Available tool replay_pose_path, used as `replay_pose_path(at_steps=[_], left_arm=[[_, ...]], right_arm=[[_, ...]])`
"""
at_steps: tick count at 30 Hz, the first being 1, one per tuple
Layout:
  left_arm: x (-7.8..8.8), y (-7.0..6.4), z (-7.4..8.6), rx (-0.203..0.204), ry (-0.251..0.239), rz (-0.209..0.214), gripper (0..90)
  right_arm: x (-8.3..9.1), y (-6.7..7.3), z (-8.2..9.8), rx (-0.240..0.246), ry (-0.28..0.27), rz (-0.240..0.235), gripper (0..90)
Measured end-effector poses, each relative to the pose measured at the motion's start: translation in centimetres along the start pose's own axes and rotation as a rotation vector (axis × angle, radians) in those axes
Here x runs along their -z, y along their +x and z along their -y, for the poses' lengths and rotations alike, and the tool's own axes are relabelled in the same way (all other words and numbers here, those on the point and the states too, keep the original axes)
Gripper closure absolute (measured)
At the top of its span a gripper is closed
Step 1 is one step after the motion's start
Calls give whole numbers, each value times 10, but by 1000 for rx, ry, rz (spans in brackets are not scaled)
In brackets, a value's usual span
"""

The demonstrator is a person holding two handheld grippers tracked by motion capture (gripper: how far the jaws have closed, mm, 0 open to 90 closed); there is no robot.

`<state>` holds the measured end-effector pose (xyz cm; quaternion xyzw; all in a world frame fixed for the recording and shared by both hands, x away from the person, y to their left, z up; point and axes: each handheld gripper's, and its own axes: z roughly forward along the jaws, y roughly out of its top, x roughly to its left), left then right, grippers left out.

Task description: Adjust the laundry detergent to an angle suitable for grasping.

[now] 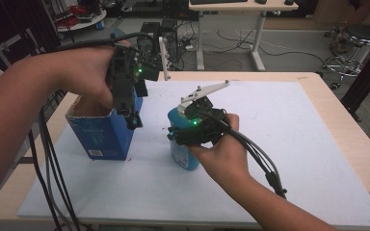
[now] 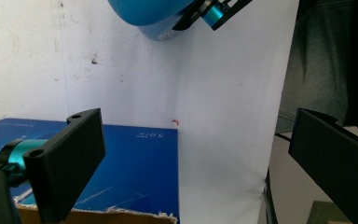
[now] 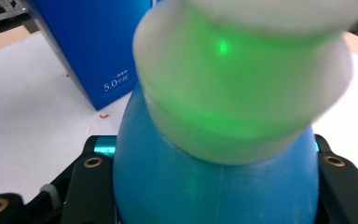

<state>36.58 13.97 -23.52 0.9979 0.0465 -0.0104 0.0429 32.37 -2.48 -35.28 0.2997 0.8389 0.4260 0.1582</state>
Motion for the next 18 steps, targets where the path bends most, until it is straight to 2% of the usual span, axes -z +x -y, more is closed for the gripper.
replay_pose_path(at_steps=[6, 12, 18], left_arm=[[0, 0, 0, -1, 3, 2, 38], [0, 1, -2, -1, 1, 0, 37], [1, 1, -5, -5, -4, -1, 37]], right_arm=[[3, -4, 0, 6, 4, -4, 438], [15, -15, -5, 3, -17, -12, 440], [27, -29, -9, 32, -11, -38, 441]])
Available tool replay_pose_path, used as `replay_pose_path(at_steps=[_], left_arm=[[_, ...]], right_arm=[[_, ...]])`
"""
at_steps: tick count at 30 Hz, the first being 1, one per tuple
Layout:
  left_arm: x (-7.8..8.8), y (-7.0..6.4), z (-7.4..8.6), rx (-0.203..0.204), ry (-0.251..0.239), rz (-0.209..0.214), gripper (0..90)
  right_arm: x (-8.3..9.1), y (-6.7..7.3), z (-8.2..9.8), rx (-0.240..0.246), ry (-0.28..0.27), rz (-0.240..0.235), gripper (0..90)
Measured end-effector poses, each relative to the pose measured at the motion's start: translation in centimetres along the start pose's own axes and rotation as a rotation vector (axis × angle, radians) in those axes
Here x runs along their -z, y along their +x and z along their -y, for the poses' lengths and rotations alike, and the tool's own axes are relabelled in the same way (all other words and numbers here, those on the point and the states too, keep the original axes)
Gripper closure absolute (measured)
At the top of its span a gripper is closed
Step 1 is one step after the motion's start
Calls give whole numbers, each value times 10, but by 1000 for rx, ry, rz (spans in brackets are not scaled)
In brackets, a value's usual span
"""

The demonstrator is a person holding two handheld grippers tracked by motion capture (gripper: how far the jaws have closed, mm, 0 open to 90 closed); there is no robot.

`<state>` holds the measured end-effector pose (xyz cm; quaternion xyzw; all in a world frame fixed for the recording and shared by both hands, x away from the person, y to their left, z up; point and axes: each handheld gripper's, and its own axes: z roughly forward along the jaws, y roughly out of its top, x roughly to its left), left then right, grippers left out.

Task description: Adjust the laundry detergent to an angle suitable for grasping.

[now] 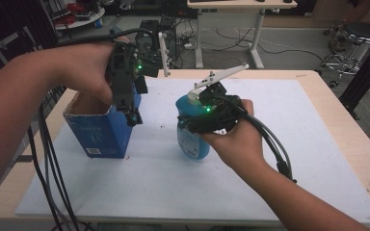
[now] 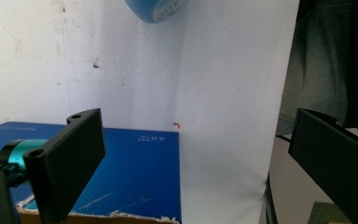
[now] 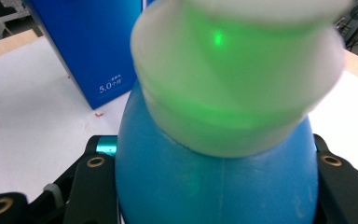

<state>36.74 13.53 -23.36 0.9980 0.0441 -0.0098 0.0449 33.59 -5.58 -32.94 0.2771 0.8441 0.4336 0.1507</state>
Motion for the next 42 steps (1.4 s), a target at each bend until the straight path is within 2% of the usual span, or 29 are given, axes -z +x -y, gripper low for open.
replay_pose_path(at_steps=[4, 9, 10, 11, 15, 21, 23, 27, 33, 36, 39, 42], left_arm=[[1, 1, -1, -2, 2, -1, 37], [1, 1, -4, -7, 4, 0, 37], [1, 1, -4, -7, 4, 0, 37], [0, 2, -4, -7, 4, 1, 37], [0, 2, -5, -9, 9, 3, 37], [-2, 2, -6, -6, 11, 4, 37], [-2, 2, -6, -7, 12, 5, 38], [-3, 3, -6, -4, 14, 6, 37], [-4, 4, -7, -3, 16, 9, 37], [-4, 5, -8, -6, 14, 9, 37], [-5, 6, -8, -3, 8, 8, 37], [-5, 6, -10, -7, 8, 10, 37]], right_arm=[[5, -9, -1, 40, 14, -39, 441], [6, -18, 0, 120, 26, -131, 442], [6, -18, 0, 120, 26, -131, 442], [5, -20, 1, 131, 34, -163, 442], [3, -25, 3, 174, 40, -226, 443], [-1, -40, 7, 172, 36, -311, 443], [-2, -45, 9, 199, 35, -339, 443], [-6, -50, 12, 246, 43, -359, 443], [-10, -52, 15, 247, 50, -348, 443], [-8, -50, 14, 217, 40, -337, 444], [-6, -47, 12, 236, 29, -348, 445], [-6, -46, 12, 234, 35, -361, 445]])
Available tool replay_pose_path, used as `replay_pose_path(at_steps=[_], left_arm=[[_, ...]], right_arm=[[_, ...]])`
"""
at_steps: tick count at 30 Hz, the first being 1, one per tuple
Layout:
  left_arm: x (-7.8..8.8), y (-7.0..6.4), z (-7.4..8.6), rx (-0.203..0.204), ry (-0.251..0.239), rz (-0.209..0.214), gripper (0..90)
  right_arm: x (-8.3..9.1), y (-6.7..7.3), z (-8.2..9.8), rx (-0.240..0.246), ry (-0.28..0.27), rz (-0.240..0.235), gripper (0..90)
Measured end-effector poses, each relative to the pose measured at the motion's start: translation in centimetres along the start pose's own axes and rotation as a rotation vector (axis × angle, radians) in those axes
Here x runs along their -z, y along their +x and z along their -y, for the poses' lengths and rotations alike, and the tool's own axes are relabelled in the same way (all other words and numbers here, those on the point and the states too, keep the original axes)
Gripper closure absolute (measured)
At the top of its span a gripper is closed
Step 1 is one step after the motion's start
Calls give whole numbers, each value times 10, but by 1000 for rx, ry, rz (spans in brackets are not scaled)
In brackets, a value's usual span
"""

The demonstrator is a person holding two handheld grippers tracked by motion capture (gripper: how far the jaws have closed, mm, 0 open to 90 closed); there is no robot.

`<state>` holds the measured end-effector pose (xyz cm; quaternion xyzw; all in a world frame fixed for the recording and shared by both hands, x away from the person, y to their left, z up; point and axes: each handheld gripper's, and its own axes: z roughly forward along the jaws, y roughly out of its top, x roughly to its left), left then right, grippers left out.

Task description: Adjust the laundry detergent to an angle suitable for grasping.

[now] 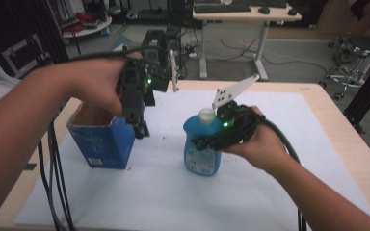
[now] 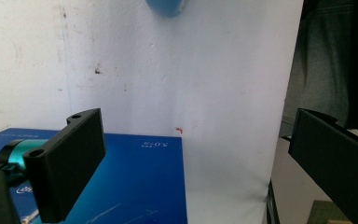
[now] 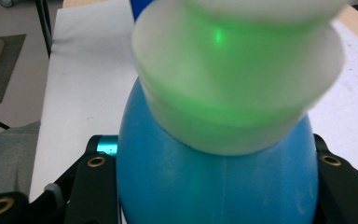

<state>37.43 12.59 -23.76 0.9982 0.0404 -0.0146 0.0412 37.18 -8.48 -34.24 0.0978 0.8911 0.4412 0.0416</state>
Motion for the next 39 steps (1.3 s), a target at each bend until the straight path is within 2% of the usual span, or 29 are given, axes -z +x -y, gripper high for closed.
replay_pose_path(at_steps=[5, 11, 25, 28, 31, 39], left_arm=[[0, -1, -3, -7, 4, 2, 37], [1, -1, -3, -3, 7, -1, 37], [-1, -2, -9, -11, 11, 0, 37], [-1, -2, -10, -10, 8, -1, 37], [0, -2, -11, -11, 8, -1, 37], [0, -1, -9, -10, 18, 3, 38]], right_arm=[[-1, -1, 1, 3, 12, 12, 444], [-3, 0, 3, 5, 26, 0, 443], [0, 1, 12, -6, -12, 6, 428], [-2, 0, 12, -36, -4, -6, 358], [-7, 2, 12, -48, 45, -8, 292], [-5, 0, 12, -61, -4, -12, 272]])
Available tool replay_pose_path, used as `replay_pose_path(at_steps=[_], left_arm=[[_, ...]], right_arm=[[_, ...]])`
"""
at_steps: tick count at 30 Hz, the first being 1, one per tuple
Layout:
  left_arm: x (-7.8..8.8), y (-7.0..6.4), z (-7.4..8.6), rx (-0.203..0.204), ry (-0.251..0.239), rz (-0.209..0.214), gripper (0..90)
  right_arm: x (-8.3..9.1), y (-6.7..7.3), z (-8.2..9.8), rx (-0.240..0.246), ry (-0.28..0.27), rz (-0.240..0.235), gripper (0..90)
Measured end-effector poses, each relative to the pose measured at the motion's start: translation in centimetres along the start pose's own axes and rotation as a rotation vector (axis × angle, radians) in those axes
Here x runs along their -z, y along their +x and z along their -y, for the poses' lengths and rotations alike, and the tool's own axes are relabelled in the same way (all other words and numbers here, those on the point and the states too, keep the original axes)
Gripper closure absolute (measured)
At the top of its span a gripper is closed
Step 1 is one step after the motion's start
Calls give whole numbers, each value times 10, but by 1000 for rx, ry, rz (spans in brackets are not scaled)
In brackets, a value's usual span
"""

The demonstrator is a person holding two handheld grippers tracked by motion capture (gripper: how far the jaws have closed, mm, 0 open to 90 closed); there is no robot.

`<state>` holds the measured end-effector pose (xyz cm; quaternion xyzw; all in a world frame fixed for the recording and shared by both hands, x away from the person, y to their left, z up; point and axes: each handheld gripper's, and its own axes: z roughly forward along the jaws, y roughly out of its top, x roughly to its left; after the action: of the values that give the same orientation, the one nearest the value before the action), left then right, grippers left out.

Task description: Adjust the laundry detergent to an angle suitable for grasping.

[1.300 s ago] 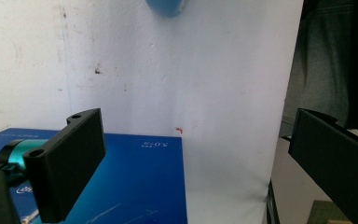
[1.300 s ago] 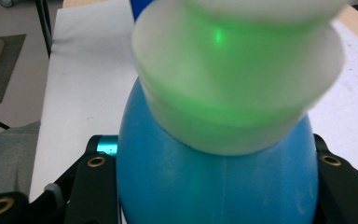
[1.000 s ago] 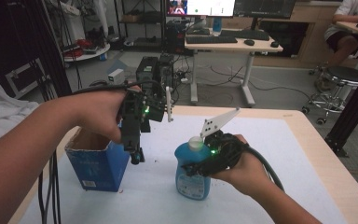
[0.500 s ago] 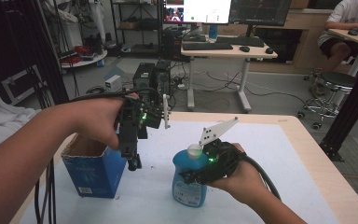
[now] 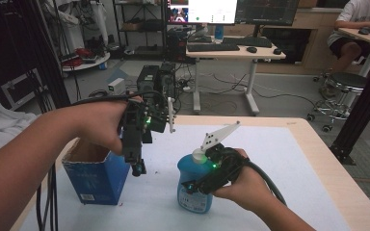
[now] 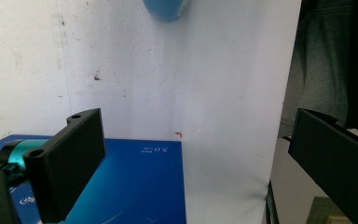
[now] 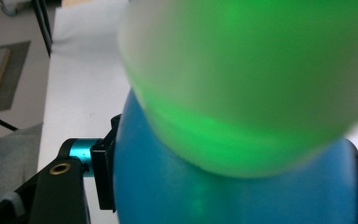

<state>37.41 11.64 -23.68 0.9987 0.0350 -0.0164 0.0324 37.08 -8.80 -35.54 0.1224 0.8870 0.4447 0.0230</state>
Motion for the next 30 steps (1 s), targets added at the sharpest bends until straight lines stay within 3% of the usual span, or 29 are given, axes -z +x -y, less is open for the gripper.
replay_pose_path(at_steps=[8, 10, 19, 25, 30], left_arm=[[0, 1, -1, 3, -3, -1, 37], [0, 1, -1, 2, 0, 1, 37], [0, 1, -5, -4, 5, 0, 37], [-1, 1, -5, 0, 5, 0, 37], [-1, 1, -7, 1, 4, 0, 37]], right_arm=[[11, -3, 0, -31, -40, -4, 232], [13, -4, 0, -55, -44, -26, 232], [21, -4, 1, -59, -43, 1, 220], [25, -6, 2, -69, -36, -15, 204], [33, -6, 2, -72, -36, -11, 136]])
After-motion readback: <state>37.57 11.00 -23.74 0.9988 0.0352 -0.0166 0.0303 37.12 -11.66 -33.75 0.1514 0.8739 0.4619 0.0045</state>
